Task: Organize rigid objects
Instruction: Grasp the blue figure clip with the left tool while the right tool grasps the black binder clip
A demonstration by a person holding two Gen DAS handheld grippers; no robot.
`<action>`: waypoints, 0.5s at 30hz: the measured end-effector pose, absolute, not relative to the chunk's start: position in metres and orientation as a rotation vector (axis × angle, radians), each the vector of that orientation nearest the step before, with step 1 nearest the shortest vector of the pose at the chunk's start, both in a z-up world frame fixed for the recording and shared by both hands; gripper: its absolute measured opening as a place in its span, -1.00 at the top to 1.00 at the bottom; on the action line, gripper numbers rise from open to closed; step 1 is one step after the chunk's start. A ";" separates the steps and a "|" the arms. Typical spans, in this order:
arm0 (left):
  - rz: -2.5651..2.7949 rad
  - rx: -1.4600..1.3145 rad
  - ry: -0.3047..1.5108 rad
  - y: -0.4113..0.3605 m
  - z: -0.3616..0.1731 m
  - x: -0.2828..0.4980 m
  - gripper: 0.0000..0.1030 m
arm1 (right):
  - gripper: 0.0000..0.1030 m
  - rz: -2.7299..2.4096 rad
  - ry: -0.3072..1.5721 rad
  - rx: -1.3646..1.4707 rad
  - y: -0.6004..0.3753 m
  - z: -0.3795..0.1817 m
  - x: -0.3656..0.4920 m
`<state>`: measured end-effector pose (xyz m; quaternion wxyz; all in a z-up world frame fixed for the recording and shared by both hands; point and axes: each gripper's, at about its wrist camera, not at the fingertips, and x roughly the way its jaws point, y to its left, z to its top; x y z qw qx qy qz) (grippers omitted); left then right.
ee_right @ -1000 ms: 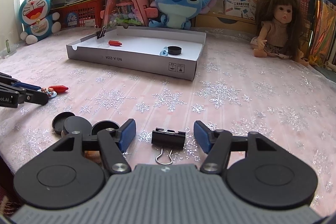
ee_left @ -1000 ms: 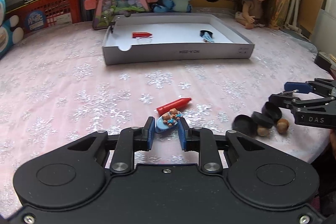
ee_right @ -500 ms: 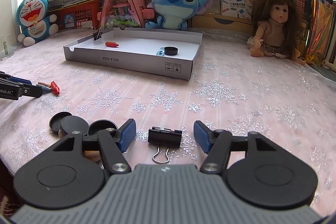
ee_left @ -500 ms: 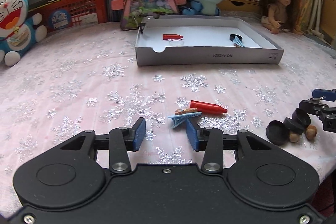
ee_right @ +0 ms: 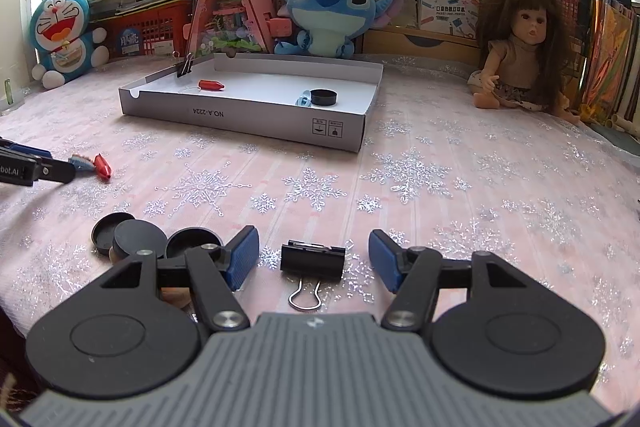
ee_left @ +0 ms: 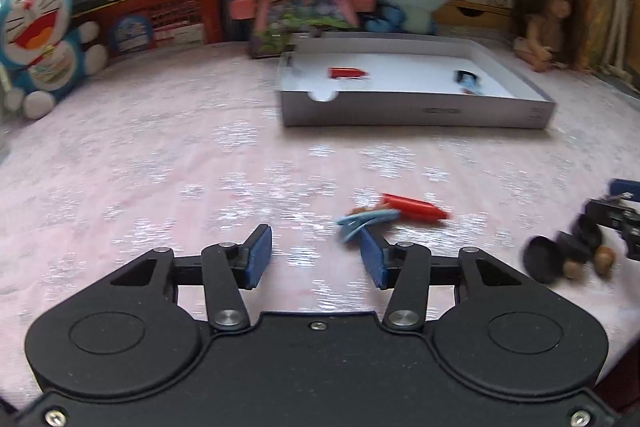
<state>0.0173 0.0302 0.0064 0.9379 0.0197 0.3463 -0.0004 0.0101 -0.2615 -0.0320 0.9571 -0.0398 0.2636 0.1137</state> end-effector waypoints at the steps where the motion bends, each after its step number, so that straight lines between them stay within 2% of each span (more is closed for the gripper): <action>1: 0.019 0.038 0.708 0.033 0.006 0.018 0.09 | -0.42 0.230 0.534 -0.080 -0.261 -0.032 0.010; 8: -0.017 0.025 0.674 0.031 0.013 0.012 0.09 | -0.42 0.227 0.531 -0.084 -0.262 -0.033 0.010; 10: -0.049 0.033 0.651 0.024 0.016 0.008 0.05 | -0.42 0.226 0.531 -0.084 -0.261 -0.033 0.010; 12: -0.070 0.047 0.631 0.018 0.017 0.006 -0.10 | -0.42 0.229 0.531 -0.085 -0.261 -0.033 0.010; 15: -0.084 0.077 0.618 0.010 0.015 0.007 -0.17 | -0.42 0.229 0.529 -0.087 -0.262 -0.032 0.009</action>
